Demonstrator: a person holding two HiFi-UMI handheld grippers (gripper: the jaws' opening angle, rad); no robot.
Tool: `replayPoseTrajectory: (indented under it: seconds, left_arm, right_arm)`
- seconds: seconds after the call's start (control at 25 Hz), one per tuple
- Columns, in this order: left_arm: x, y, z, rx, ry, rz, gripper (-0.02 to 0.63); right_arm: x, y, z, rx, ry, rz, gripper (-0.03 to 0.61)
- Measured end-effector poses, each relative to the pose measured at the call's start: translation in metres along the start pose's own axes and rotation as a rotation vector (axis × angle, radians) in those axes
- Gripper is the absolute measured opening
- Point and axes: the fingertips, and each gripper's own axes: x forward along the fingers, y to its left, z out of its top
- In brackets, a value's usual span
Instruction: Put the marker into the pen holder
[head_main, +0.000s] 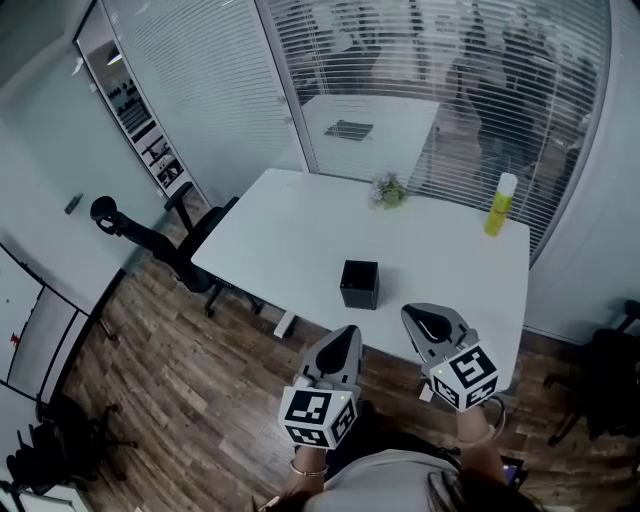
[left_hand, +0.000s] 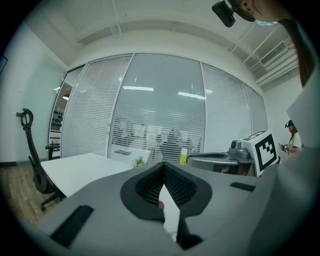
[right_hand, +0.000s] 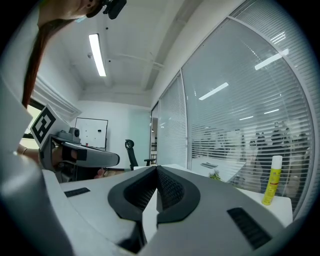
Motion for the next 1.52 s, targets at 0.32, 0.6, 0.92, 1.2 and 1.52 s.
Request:
replayPoseTrajectory:
  seconds: [0.32,0.6,0.92,1.2,1.52]
  left_arm:
    - [-0.006,-0.013,-0.002,0.024,-0.008,0.006,0.018]
    - [-0.011,-0.018,-0.005,0.033,0.001,0.018,0.018]
    - [-0.013,-0.017,-0.007,0.033,0.000,0.024,0.018]
    - [-0.009,-0.028,-0.006,0.046,0.003,-0.003,0.018]
    - [-0.009,-0.034,-0.010,0.046,-0.004,-0.011,0.018]
  right_arm:
    - [-0.017,-0.003,0.001,0.011,-0.021,-0.009,0.027]
    - [-0.023,0.000,0.003,0.006,-0.034,0.009,0.026]
    - [-0.024,0.004,0.006,0.000,-0.044,0.007,0.026]
    - [-0.031,0.003,0.010,-0.024,-0.046,0.002,0.026]
    - [-0.038,0.004,0.010,-0.017,-0.059,-0.011,0.026]
